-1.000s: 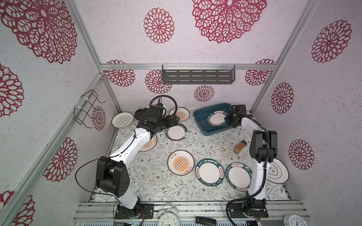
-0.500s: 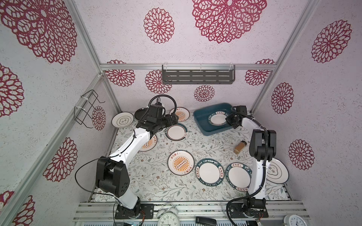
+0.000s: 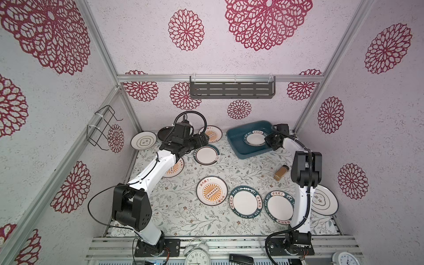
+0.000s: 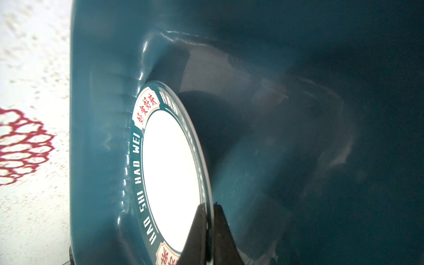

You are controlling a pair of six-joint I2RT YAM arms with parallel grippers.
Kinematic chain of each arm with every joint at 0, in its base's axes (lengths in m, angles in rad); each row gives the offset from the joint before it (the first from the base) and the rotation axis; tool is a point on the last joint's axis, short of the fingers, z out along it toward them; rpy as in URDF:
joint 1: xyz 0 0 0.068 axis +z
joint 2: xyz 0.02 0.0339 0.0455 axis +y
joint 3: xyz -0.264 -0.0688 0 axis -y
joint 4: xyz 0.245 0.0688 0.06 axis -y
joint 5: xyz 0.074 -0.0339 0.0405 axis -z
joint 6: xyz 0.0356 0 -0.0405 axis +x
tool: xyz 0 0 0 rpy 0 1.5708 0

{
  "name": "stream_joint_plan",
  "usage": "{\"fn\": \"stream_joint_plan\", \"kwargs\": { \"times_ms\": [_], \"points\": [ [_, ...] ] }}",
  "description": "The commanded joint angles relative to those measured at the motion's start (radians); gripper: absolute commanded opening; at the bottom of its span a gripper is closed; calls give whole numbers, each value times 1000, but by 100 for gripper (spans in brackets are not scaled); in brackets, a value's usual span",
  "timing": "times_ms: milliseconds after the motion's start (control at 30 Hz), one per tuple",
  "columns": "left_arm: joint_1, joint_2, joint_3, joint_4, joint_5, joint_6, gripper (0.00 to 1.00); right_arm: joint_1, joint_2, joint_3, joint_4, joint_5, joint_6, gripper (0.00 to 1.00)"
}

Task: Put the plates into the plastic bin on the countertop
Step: 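Carry the plate into the teal bin with the right gripper, then open the right gripper to release the plate in the bin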

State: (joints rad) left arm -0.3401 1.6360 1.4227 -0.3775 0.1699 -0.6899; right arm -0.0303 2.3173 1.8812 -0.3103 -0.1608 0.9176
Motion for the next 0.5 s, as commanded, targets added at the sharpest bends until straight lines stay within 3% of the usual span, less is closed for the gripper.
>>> {"fn": "stream_joint_plan", "kwargs": {
  "times_ms": [0, 67, 367, 467],
  "points": [
    [7, -15, -21, 31, -4, -8, 97, -10, 23, 32, -93, 40, -20, 11],
    [8, -17, -24, 31, -6, -9, 97, -10, 24, 45, -124, 56, -29, 20],
    [11, -25, -33, 27, 2, -2, 97, -8, 6, 45, -104, 40, -62, 32],
    [13, -24, -33, 29, 11, -2, 97, -8, -10, 45, -76, 26, -81, 42]
  ]
}}
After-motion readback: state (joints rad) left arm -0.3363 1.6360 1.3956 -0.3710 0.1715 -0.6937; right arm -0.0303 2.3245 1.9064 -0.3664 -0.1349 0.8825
